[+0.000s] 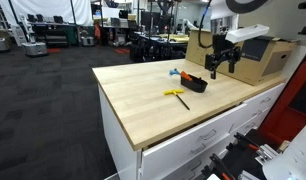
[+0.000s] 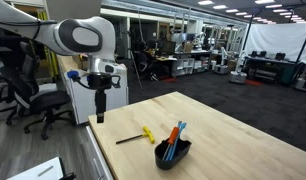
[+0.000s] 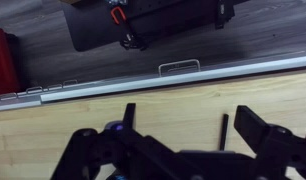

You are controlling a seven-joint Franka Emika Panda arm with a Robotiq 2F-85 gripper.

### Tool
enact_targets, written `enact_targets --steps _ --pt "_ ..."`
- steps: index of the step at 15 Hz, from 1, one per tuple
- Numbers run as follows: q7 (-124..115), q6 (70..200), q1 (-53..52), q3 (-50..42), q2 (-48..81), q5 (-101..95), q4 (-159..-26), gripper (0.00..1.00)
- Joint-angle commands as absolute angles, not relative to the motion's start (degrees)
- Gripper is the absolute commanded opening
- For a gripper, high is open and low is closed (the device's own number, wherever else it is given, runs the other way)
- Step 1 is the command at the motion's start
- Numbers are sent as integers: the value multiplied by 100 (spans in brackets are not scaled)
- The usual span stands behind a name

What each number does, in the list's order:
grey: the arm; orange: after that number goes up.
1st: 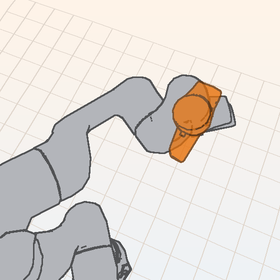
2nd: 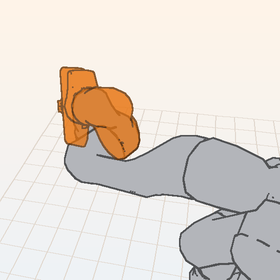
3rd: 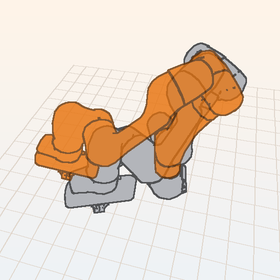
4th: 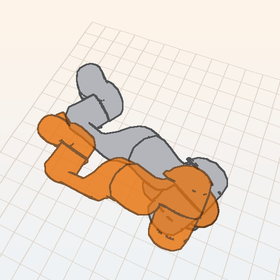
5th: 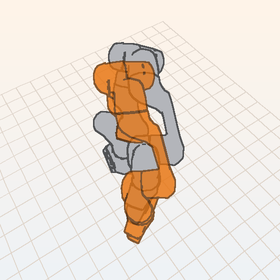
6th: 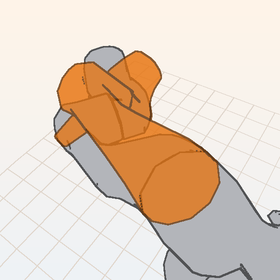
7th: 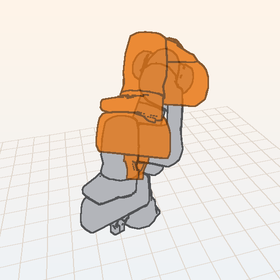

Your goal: Remove the screwdriver and the blue objects from the blue bowl

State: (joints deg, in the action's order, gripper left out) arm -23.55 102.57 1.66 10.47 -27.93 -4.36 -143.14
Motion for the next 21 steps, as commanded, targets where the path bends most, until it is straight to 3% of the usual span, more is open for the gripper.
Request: enact_targets --steps 1,7,21 --pt "-2381 10248 92 979 -2786 -465 -14307 100" --pt "-2446 10247 146 979 -2723 -526 -14267 100" --pt "-382 13601 475 -248 -866 -1356 -13625 100"
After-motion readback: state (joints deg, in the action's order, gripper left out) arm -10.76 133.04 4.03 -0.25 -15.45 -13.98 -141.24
